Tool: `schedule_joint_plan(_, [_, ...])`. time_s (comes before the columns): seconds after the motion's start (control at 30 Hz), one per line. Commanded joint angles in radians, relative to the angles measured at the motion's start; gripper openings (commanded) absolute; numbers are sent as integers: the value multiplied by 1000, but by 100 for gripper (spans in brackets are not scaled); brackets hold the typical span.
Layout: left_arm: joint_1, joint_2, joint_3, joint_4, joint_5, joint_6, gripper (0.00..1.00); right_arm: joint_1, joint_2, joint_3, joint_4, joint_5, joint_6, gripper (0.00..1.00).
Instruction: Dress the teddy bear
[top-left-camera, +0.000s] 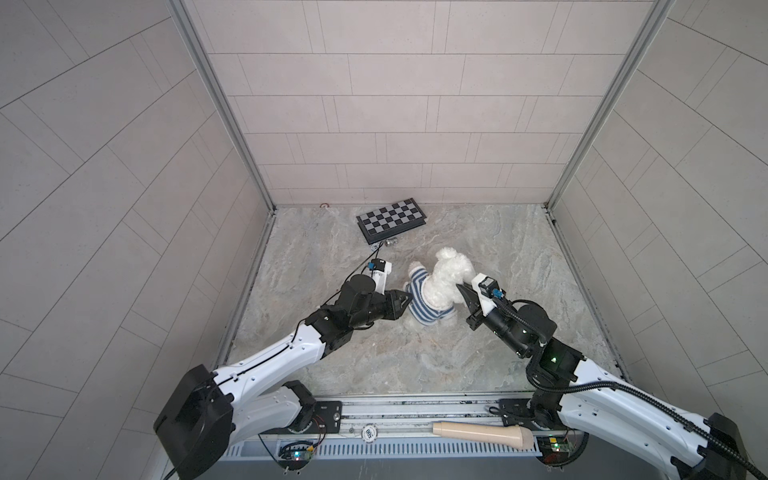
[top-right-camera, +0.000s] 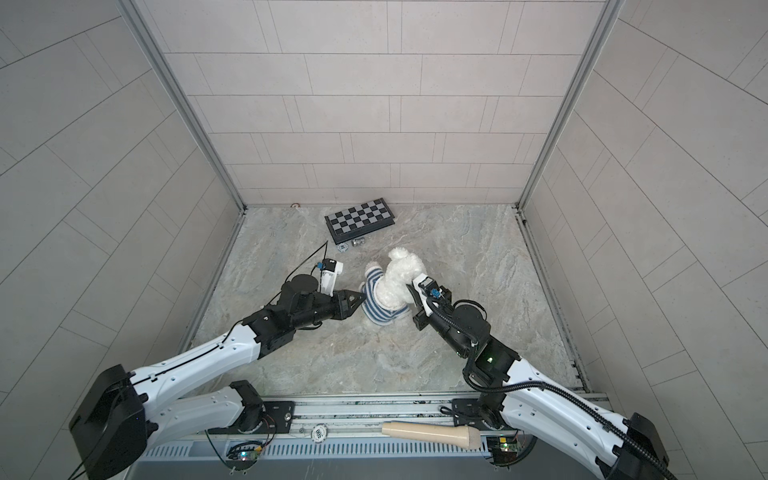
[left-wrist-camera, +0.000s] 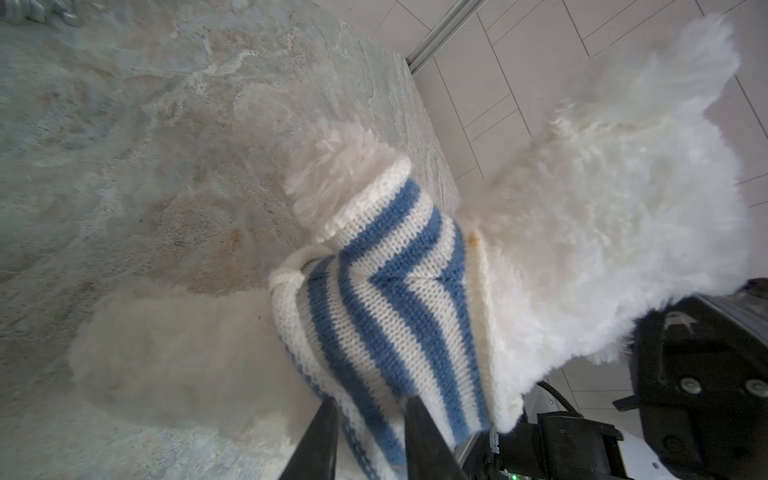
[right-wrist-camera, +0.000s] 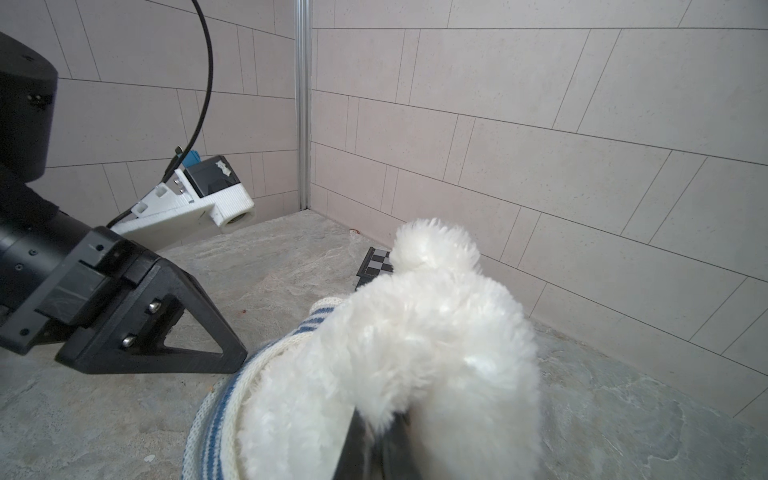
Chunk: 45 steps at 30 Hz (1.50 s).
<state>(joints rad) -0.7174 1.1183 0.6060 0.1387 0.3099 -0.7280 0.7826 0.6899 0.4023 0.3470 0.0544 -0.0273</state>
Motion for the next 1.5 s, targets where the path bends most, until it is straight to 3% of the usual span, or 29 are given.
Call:
schedule_joint_plan(0.0, [7, 13, -28, 23, -22, -29, 28, -3, 2, 27, 62, -17, -15, 0])
schedule_joint_plan(0.17, [14, 20, -50, 42, -34, -60, 21, -3, 10, 21, 73, -15, -14, 0])
schedule_joint_plan(0.43, [41, 21, -78, 18, -56, -51, 0, -2, 5, 13, 77, -7, -15, 0])
schedule_joint_plan(1.0, [98, 60, -145, 42, -80, -40, 0, -4, -15, 0, 79, -63, -45, 0])
schedule_joint_plan(1.3, [88, -16, -140, 55, -7, 41, 0, -5, 16, 24, 47, -138, -74, 0])
schedule_joint_plan(1.4, [88, -62, -139, 19, -3, 69, 6, -20, 32, 29, 44, -94, -58, 0])
schedule_joint_plan(1.47, [87, -110, -152, 10, -5, 83, 16, -42, 40, 29, 43, -80, -40, 0])
